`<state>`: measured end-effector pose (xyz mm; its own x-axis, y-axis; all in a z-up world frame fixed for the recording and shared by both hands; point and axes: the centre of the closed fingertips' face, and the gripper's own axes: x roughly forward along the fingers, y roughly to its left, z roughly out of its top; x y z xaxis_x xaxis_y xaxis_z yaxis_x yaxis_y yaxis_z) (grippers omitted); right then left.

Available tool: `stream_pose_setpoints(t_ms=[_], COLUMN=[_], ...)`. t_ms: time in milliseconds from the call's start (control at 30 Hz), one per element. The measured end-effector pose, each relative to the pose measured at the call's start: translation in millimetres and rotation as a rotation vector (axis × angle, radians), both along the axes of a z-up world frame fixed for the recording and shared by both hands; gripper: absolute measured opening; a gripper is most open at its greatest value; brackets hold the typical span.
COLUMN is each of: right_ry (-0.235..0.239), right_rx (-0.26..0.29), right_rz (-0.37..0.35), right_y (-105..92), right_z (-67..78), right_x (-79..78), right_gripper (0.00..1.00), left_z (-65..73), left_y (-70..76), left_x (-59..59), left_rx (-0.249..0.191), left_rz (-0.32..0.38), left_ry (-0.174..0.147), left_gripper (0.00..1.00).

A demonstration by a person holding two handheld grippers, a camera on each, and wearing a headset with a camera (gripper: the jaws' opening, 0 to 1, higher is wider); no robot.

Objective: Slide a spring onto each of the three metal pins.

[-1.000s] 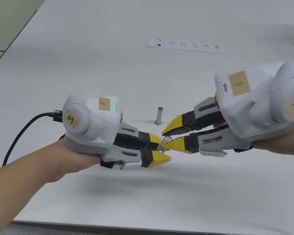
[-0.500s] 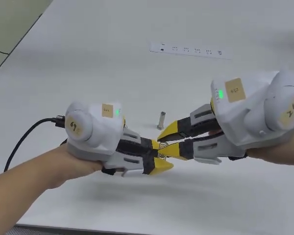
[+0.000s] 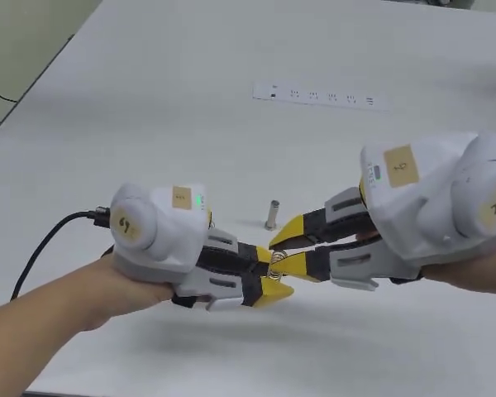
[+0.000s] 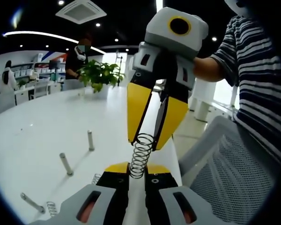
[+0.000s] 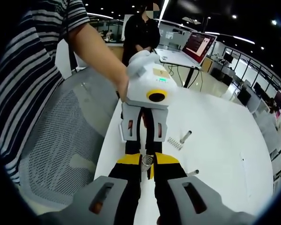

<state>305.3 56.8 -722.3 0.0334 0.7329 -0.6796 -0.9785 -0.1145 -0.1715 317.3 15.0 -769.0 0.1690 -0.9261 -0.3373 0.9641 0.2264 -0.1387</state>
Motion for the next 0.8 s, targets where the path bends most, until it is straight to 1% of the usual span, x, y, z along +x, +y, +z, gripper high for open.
stream_pose_setpoints(t_ms=[367, 700, 800], right_ry=[-0.008, -0.010, -0.014], right_rx=[-0.010, -0.004, -0.003], right_rz=[0.007, 0.002, 0.001], right_y=[1.4, 0.8, 0.6], right_z=[0.6, 1.9, 2.9], right_x=[-1.6, -3.5, -3.3], right_gripper=[0.07, 0.07, 0.07], left_z=[2.5, 3.7, 3.1], left_y=[-1.1, -2.1, -1.5], left_x=[-0.1, -0.3, 0.3], left_rx=[-0.003, -0.003, 0.000], left_rz=[0.010, 0.016, 0.023], left_ry=[0.004, 0.006, 0.008], left_gripper=[0.05, 0.10, 0.12])
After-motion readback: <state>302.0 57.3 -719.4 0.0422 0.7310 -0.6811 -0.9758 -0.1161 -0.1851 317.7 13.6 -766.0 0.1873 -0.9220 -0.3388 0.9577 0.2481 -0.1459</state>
